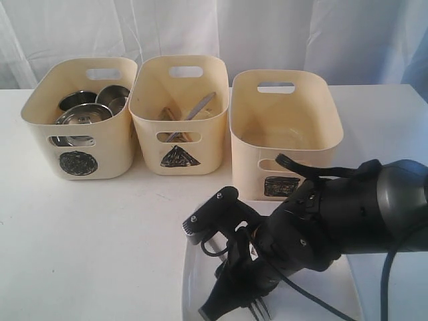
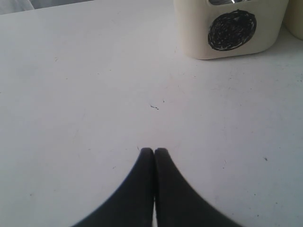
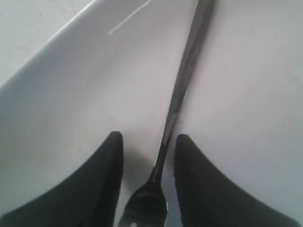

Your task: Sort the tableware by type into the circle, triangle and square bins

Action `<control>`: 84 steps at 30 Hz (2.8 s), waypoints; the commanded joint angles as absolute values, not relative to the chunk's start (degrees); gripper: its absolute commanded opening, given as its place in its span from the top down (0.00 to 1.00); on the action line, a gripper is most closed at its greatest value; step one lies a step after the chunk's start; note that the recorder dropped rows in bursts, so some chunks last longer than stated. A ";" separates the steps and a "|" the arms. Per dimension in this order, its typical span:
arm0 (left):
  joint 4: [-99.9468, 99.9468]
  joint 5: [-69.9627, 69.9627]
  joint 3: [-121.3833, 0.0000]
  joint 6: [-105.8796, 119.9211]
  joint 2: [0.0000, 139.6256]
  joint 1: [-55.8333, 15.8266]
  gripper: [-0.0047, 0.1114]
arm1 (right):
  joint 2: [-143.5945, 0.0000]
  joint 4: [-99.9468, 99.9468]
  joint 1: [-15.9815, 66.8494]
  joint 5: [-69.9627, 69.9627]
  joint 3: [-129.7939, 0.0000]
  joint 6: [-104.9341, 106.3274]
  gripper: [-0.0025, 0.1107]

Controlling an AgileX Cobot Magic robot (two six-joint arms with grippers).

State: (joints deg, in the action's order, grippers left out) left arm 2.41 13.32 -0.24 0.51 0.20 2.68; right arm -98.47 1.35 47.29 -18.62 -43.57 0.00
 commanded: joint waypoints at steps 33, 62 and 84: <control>2.04 13.25 0.00 0.50 0.00 2.44 0.96 | -81.39 -1.88 47.31 -17.97 -42.93 2.68 0.98; 2.04 13.25 0.00 0.50 0.00 2.44 0.96 | -80.53 -3.50 47.31 12.70 -50.32 13.83 0.98; 2.04 13.25 0.00 0.50 0.00 2.44 0.96 | -96.26 11.61 36.41 33.47 -58.18 22.85 0.98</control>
State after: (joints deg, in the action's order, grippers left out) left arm 2.41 13.32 -0.24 0.51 0.20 2.68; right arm -94.01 10.24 37.89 31.92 -56.32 22.20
